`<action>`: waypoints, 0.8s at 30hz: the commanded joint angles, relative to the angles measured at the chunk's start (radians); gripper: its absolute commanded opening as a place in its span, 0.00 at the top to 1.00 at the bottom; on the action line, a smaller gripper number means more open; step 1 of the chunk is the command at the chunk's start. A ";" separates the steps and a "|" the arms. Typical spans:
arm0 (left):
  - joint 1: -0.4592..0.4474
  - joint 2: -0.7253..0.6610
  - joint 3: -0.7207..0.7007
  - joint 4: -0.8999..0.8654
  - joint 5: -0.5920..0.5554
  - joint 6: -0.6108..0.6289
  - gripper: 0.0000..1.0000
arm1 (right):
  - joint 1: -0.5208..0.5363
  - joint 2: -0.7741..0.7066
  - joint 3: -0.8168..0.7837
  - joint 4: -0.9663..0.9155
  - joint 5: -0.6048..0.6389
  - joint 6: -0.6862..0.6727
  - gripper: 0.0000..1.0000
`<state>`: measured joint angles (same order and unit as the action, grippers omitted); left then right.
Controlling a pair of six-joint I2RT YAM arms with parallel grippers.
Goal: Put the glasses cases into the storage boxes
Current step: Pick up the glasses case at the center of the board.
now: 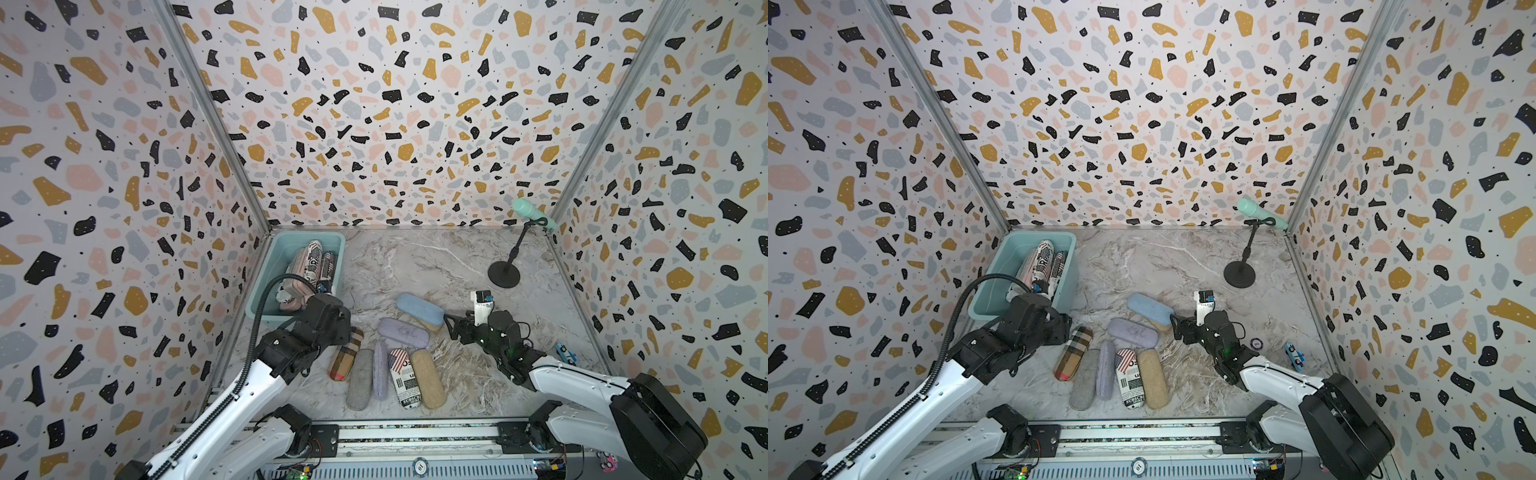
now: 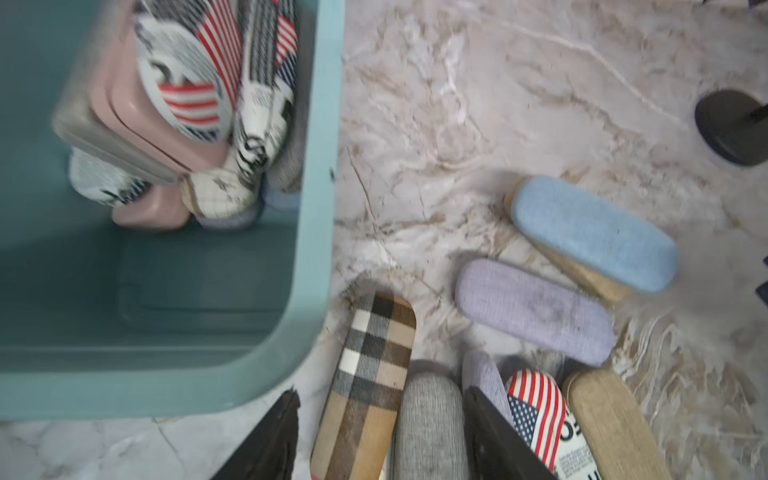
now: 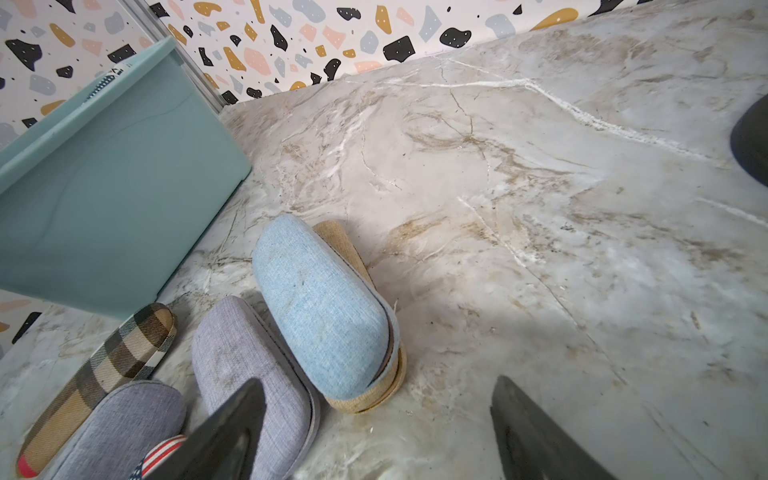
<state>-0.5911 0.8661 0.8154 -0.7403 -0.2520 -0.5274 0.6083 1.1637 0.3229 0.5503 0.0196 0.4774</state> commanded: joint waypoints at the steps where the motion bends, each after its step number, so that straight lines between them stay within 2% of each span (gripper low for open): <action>1: -0.072 0.004 -0.028 -0.027 -0.036 -0.101 0.36 | 0.006 -0.018 0.032 -0.003 0.014 -0.010 0.13; 4: -0.150 0.029 -0.068 -0.031 -0.094 -0.153 0.34 | 0.006 -0.013 0.033 -0.003 0.014 -0.013 0.13; 7: -0.157 0.068 -0.114 -0.012 -0.081 -0.203 0.31 | 0.006 -0.015 0.037 -0.006 0.008 -0.014 0.12; 9: -0.157 0.090 -0.114 -0.004 -0.099 -0.283 0.31 | 0.006 -0.019 0.034 -0.010 0.011 -0.013 0.12; 12: -0.159 0.110 -0.174 0.114 -0.096 -0.394 0.31 | 0.006 -0.024 0.034 -0.009 0.001 -0.010 0.11; 14: -0.158 0.143 -0.219 0.175 -0.090 -0.422 0.30 | 0.006 -0.028 0.032 -0.009 -0.002 -0.006 0.11; 18: -0.156 0.225 -0.278 0.274 -0.092 -0.420 0.27 | 0.005 -0.029 0.029 -0.005 -0.003 -0.002 0.10; 21: -0.157 0.287 -0.246 0.213 -0.166 -0.413 0.24 | 0.006 -0.032 0.028 -0.003 -0.010 0.000 0.09; 24: -0.156 0.282 -0.245 0.206 -0.197 -0.414 0.23 | 0.006 -0.038 0.027 -0.006 -0.011 0.000 0.09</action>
<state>-0.7429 1.1526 0.5545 -0.5407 -0.3923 -0.9215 0.6090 1.1503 0.3229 0.5499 0.0132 0.4744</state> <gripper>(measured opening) 0.767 0.911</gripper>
